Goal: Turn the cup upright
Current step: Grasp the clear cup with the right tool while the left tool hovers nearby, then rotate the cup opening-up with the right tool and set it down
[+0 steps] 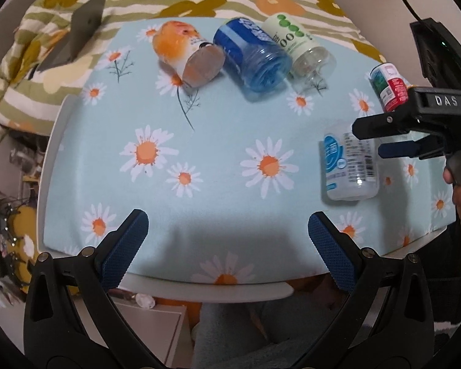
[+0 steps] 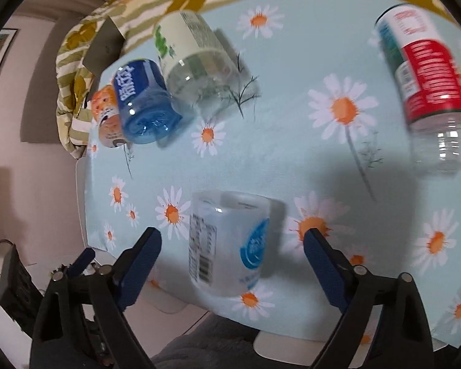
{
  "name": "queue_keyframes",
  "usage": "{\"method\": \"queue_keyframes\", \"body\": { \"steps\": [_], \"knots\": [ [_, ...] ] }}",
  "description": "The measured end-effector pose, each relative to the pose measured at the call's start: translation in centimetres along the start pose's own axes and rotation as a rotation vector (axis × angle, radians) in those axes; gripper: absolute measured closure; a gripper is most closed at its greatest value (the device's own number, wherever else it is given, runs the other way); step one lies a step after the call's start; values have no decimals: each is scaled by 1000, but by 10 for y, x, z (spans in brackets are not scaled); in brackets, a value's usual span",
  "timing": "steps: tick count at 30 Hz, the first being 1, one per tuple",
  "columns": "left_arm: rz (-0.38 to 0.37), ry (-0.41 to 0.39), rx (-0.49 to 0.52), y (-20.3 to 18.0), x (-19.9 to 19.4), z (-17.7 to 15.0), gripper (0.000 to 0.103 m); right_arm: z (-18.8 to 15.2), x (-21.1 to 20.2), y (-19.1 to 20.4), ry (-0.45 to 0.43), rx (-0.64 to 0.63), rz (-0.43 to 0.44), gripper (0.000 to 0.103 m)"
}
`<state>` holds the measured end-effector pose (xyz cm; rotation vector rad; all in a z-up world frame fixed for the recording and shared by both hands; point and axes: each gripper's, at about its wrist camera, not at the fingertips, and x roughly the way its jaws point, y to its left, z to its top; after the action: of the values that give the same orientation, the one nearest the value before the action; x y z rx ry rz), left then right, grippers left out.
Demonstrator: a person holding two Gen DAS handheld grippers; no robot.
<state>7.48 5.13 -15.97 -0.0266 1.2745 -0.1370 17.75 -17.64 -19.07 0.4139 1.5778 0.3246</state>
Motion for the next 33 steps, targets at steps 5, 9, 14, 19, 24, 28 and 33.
{"method": "queue_keyframes", "body": {
  "steps": [5, 9, 14, 19, 24, 28, 33],
  "knots": [
    [-17, 15, 1, 9, 6, 5, 0, 4, 15, -3, 49, 49, 20, 26],
    [-18, 14, 0, 14, 7, 8, 0, 6, 22, -4, 62, 59, 17, 44],
    [-23, 8, -3, 18, 5, 11, 0, 4, 21, -6, 50, 61, 18, 49],
    [-16, -18, 4, 18, -6, 11, 0, 1, 8, -2, -1, 57, 38, 51],
    [-14, -60, -17, 23, -18, 8, 0, -16, -23, 16, -215, 0, 1, 51],
    [8, -68, -22, 30, -21, -2, 0, -52, -30, 38, -503, -92, -98, 51],
    [42, -71, 2, 39, -20, -18, 0, -82, 2, 44, -706, -121, -189, 51]
  ]
}}
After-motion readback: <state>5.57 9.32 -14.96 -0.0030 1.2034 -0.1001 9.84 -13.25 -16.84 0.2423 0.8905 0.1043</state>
